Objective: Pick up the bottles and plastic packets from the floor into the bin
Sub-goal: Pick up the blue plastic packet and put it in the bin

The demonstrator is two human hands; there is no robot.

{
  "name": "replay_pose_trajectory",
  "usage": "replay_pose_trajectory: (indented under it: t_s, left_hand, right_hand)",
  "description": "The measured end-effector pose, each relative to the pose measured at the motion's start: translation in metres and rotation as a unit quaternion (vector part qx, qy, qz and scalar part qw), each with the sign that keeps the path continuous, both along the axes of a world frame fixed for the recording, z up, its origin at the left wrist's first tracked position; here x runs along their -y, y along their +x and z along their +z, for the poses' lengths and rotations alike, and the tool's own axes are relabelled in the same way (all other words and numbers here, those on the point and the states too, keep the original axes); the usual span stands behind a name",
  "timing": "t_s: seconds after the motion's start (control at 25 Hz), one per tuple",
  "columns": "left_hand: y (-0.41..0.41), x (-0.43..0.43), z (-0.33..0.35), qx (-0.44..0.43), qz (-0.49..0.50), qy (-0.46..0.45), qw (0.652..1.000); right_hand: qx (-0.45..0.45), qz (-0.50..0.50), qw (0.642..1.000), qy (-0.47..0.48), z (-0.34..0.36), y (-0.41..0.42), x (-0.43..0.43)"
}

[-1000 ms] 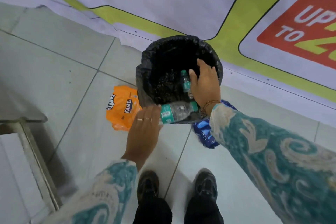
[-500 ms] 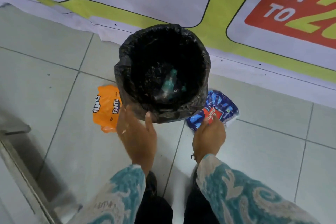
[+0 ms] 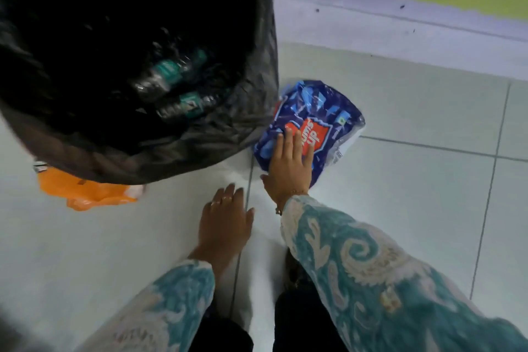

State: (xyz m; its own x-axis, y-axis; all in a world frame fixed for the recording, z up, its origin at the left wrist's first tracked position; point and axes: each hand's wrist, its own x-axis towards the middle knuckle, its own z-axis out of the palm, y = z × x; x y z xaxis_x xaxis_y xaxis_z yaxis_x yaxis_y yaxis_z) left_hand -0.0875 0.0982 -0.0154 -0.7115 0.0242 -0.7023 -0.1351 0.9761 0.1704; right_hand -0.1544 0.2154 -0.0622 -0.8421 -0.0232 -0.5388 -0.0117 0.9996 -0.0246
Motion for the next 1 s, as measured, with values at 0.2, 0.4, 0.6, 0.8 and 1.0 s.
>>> replay_pose_trajectory:
  t_s: [0.2, 0.4, 0.6, 0.8, 1.0]
  left_hand:
    - [-0.019, -0.008, -0.030, 0.009, -0.088, -0.024, 0.996]
    - [-0.002, 0.000, 0.025, 0.052, -0.061, -0.031, 0.996]
    - [0.041, 0.032, 0.112, 0.168, -0.005, -0.081, 0.982]
    - [0.076, 0.076, 0.187, 0.205, -0.019, -0.068, 0.976]
    - [0.096, 0.112, 0.221, 0.187, -0.098, -0.092, 0.973]
  right_hand:
    - [0.036, 0.026, 0.998, -0.043, -0.014, 0.011, -0.024]
    - [0.067, 0.016, 0.992, -0.105, 0.059, 0.021, -0.028]
    - [0.183, 0.059, 0.976, -0.105, 0.173, 0.012, 0.003]
    - [0.185, 0.135, 0.951, -0.205, 0.307, -0.017, 0.074]
    - [0.053, 0.213, 0.926, -0.307, 0.437, -0.061, 0.121]
